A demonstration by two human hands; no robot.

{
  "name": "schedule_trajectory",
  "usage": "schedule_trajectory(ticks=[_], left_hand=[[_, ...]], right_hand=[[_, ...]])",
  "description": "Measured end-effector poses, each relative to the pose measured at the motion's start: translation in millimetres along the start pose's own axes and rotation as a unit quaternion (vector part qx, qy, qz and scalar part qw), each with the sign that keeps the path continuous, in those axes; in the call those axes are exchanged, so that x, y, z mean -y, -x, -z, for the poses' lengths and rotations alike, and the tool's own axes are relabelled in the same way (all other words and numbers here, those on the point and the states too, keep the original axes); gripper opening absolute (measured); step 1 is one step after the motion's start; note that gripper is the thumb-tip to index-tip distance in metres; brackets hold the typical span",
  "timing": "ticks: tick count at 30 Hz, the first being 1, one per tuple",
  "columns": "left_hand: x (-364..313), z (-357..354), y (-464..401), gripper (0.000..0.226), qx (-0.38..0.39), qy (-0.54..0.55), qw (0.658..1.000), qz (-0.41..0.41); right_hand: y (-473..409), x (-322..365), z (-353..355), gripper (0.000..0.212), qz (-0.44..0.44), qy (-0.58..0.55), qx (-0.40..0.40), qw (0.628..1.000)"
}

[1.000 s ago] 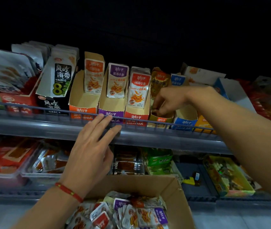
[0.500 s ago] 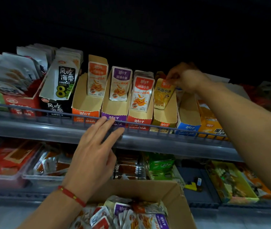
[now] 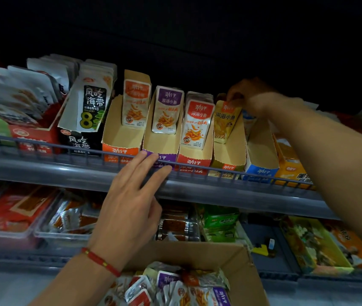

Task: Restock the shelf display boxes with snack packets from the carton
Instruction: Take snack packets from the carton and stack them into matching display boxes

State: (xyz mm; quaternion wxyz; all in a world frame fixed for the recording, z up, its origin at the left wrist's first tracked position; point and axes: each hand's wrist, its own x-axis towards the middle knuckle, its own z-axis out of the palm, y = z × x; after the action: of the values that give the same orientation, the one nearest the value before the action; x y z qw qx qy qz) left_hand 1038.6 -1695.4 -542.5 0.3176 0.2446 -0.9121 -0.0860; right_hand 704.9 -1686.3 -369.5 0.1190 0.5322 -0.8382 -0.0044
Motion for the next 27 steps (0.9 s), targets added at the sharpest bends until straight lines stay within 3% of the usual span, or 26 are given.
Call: schedule_trajectory(ticks=[17,27], left_hand=[[0.3,0.5,-2.0,0.075,0.006,0.002,1.0,0.007],[2.5,-2.6,0.5,0.072,-0.005,0.003,1.0,-0.006]], right_hand=[[-6.2,-1.7,5.2,0.019,0.008,-0.021,0.029,0.999],[-6.2,0.2,-11.4,0.02,-0.039,0.029,-0.052,0.997]])
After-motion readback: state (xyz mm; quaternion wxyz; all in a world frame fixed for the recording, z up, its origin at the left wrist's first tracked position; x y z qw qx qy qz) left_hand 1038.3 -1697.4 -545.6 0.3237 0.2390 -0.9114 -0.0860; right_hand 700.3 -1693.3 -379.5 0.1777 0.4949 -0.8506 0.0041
